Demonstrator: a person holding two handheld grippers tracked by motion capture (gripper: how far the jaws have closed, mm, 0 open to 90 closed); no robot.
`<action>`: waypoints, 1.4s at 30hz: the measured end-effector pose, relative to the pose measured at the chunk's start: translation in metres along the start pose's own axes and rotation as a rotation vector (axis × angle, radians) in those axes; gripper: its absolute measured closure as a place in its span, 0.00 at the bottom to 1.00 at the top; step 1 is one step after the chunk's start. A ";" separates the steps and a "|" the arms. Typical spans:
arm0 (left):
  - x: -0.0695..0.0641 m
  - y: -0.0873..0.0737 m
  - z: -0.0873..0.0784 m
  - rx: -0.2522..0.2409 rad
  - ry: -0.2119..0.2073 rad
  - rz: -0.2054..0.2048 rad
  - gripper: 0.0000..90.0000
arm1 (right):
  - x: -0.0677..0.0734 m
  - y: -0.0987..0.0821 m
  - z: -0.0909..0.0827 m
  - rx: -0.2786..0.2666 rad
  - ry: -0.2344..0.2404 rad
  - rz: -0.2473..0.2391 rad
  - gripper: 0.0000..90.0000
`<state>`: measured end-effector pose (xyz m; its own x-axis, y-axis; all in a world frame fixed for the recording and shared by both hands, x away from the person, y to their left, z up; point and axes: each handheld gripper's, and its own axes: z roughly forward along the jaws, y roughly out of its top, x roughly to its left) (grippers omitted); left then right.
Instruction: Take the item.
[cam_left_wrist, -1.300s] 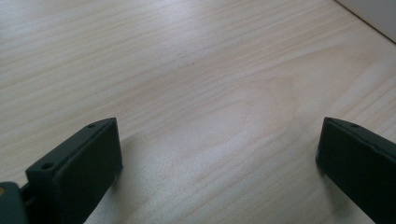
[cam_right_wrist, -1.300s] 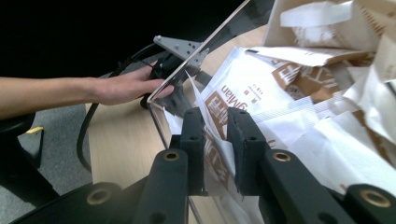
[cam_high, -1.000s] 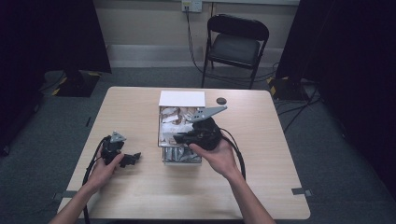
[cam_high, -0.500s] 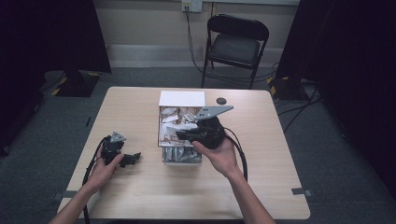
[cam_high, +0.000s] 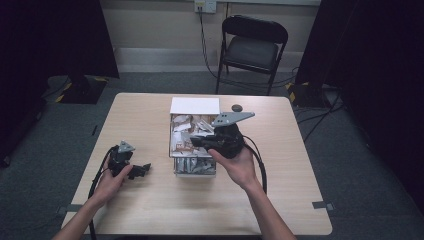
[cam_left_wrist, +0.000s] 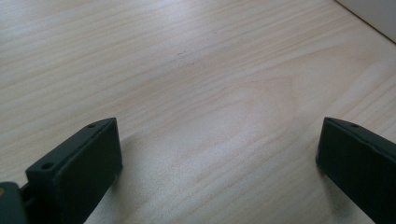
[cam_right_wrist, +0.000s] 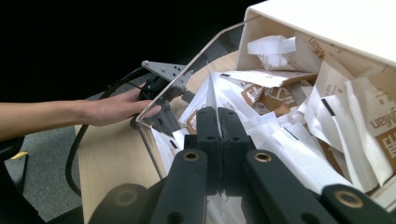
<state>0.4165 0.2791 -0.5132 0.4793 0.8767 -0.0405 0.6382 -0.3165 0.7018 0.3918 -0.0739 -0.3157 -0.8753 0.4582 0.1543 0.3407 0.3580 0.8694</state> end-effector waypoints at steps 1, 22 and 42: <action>0.000 0.000 0.000 0.000 0.000 0.000 0.00 | 0.000 0.000 -0.001 -0.001 0.000 -0.002 0.99; 0.000 0.000 0.000 0.004 0.000 0.005 0.00 | 0.006 0.007 -0.017 -0.049 0.013 -0.023 0.99; 0.000 0.000 0.000 0.000 0.000 0.000 0.00 | 0.014 0.016 -0.043 -0.109 -0.001 -0.049 0.99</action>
<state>0.4165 0.2791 -0.5132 0.4795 0.8766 -0.0404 0.6381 -0.3167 0.7018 0.3703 -0.0969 -0.2793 -0.8897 0.4432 0.1095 0.2579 0.2900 0.9216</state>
